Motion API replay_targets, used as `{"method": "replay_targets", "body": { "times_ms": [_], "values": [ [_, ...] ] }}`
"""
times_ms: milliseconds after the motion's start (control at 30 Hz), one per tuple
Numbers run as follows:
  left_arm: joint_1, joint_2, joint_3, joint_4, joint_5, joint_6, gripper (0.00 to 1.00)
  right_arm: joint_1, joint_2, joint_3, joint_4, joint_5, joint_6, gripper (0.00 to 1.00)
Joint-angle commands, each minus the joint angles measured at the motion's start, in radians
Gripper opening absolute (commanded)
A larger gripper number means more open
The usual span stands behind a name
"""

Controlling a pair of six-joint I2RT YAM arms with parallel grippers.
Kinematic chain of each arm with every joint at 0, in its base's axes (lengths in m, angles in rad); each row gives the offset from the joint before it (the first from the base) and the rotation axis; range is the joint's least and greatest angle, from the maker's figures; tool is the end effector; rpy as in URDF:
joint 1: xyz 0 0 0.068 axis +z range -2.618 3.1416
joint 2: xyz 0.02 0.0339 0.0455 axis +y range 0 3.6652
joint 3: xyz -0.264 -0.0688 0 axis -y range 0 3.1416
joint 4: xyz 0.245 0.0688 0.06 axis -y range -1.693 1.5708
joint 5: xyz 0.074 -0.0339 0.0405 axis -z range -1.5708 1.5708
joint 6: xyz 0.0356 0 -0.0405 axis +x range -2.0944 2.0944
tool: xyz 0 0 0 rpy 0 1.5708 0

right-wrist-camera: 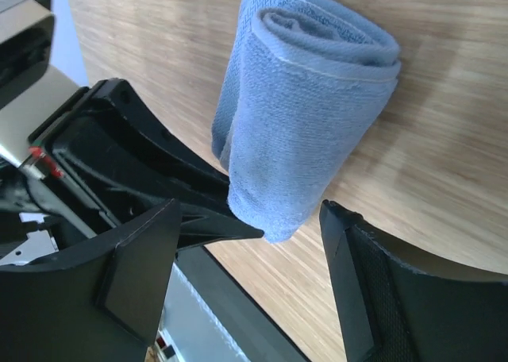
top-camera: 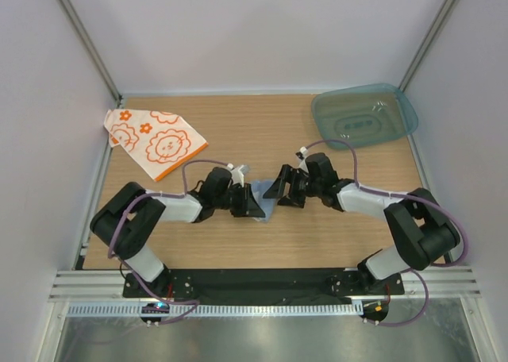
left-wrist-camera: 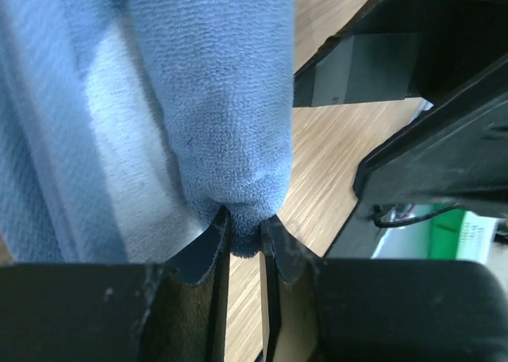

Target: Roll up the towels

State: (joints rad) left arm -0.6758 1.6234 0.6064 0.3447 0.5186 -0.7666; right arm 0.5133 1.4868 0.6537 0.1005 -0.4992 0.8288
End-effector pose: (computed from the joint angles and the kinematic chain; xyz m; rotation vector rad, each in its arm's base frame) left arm 0.2198 -0.1988 0.1350 0.2046 2.4956 -1.2855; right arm 0.2402 0.1549 0.1652 0.1131 2.5307 1.1997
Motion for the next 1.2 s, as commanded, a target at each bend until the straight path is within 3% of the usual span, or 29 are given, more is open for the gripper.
{"method": "replay_targets", "body": {
  "times_ms": [0, 133, 400, 633, 800, 867, 900, 1000, 1167],
  "values": [
    [0.050, 0.038, -0.066, 0.195, 0.098, -0.123, 0.11, 0.001, -0.008, -0.034, 0.134, 0.040, 0.042, 0.77],
    [0.077, 0.075, -0.095, 0.304, 0.142, -0.186, 0.11, 0.001, 0.000, -0.055, 0.186, 0.051, 0.049, 0.76],
    [0.105, 0.119, -0.076, 0.364, 0.190, -0.243, 0.11, 0.017, 0.078, -0.083, 0.284, 0.100, 0.072, 0.70],
    [0.120, 0.150, -0.071, 0.407, 0.227, -0.277, 0.11, 0.048, 0.197, -0.065, 0.375, 0.123, 0.104, 0.57],
    [0.119, 0.159, -0.068, 0.390, 0.227, -0.264, 0.16, 0.062, 0.211, -0.042, 0.341, 0.142, 0.101, 0.33],
    [0.120, 0.138, -0.063, 0.311, 0.187, -0.237, 0.22, 0.067, 0.204, -0.017, 0.254, 0.160, 0.081, 0.29],
    [0.120, 0.107, -0.060, 0.275, 0.167, -0.221, 0.33, 0.068, 0.198, -0.008, 0.219, 0.180, 0.072, 0.29],
    [0.116, 0.032, -0.037, 0.125, 0.086, -0.159, 0.50, 0.080, 0.182, 0.035, 0.075, 0.215, 0.040, 0.28],
    [0.067, -0.074, 0.064, -0.210, -0.099, -0.024, 0.57, 0.109, 0.159, 0.112, -0.128, 0.290, -0.005, 0.28]
  ]
}}
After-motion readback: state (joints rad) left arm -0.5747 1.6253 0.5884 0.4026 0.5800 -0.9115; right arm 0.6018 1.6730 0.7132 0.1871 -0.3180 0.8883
